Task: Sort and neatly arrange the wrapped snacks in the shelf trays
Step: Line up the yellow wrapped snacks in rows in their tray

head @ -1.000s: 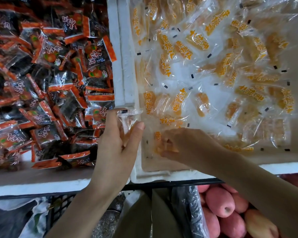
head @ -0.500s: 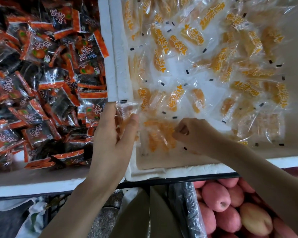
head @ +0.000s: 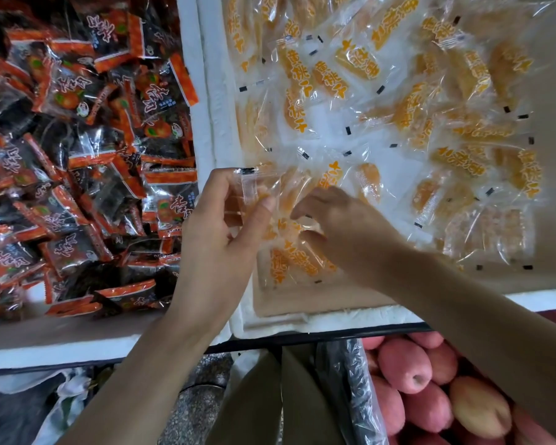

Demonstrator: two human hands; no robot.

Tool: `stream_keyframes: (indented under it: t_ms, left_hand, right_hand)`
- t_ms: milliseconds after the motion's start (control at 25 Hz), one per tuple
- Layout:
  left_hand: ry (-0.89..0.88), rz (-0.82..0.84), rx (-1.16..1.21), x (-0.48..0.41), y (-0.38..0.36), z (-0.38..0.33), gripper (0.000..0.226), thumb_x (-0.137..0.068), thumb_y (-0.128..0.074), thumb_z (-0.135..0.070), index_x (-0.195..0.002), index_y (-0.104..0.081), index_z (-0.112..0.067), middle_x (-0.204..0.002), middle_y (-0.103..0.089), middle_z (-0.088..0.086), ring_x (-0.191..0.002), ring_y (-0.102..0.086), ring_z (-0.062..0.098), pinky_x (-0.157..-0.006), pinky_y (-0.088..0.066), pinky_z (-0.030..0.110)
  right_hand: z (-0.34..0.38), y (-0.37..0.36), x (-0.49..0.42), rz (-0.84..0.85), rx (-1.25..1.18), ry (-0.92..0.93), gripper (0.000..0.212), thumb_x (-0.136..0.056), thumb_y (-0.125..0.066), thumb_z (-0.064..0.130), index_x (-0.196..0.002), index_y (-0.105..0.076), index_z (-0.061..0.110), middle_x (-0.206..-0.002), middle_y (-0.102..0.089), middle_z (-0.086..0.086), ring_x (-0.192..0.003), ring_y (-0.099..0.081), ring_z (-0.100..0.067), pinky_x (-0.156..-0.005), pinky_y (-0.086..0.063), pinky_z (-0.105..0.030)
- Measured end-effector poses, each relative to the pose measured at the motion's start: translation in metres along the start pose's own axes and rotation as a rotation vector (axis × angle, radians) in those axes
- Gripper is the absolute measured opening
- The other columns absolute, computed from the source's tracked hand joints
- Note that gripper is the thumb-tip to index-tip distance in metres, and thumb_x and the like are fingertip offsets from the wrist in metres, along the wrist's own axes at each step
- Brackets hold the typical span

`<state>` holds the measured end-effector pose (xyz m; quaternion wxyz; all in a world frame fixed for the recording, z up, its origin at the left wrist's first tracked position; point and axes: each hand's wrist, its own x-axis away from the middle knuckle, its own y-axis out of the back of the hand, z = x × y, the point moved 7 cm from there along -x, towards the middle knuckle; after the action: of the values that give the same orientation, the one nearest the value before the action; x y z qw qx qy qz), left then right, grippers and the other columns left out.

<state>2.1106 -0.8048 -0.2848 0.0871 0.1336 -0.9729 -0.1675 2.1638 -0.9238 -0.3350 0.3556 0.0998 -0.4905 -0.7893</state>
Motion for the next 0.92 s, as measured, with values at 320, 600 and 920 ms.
stream_keyframes:
  t_ms: [320,600,920]
  left_hand:
    - [0.009,0.003,0.011,-0.001,0.000,0.000,0.011,-0.090,-0.058,-0.018,-0.097,-0.055,-0.010,-0.085,-0.065,-0.012,-0.076,-0.063,-0.002,-0.061,-0.046,0.008]
    - [0.111,0.239,-0.065,0.004,-0.034,0.010,0.012,-0.090,-0.060,-0.019,-0.100,-0.054,-0.016,-0.092,-0.065,-0.006,-0.079,-0.065,0.002,-0.063,-0.052,0.014]
    - [0.093,0.212,-0.205,-0.011,-0.066,0.036,0.029,-0.085,-0.068,-0.021,-0.096,-0.042,-0.030,-0.083,-0.058,-0.006,-0.073,-0.061,0.007,-0.064,-0.054,0.034]
  right_hand:
    - [-0.005,-0.014,-0.016,-0.016,-0.143,-0.102,0.028,-0.087,-0.061,0.037,-0.110,-0.054,0.022,-0.106,-0.057,0.007,-0.090,-0.056,-0.013,-0.070,-0.036,-0.025]
    - [-0.063,0.015,0.037,-0.025,-0.433,-0.387,0.022,-0.086,-0.060,0.038,-0.092,-0.044,0.025,-0.079,-0.056,0.010,-0.067,-0.059,-0.007,-0.063,-0.047,-0.026]
    - [-0.107,0.021,0.037,-0.014,-0.139,-0.420,0.028,-0.092,-0.055,0.033,-0.110,-0.049,0.013,-0.096,-0.062,-0.004,-0.073,-0.062,-0.021,-0.069,-0.052,-0.036]
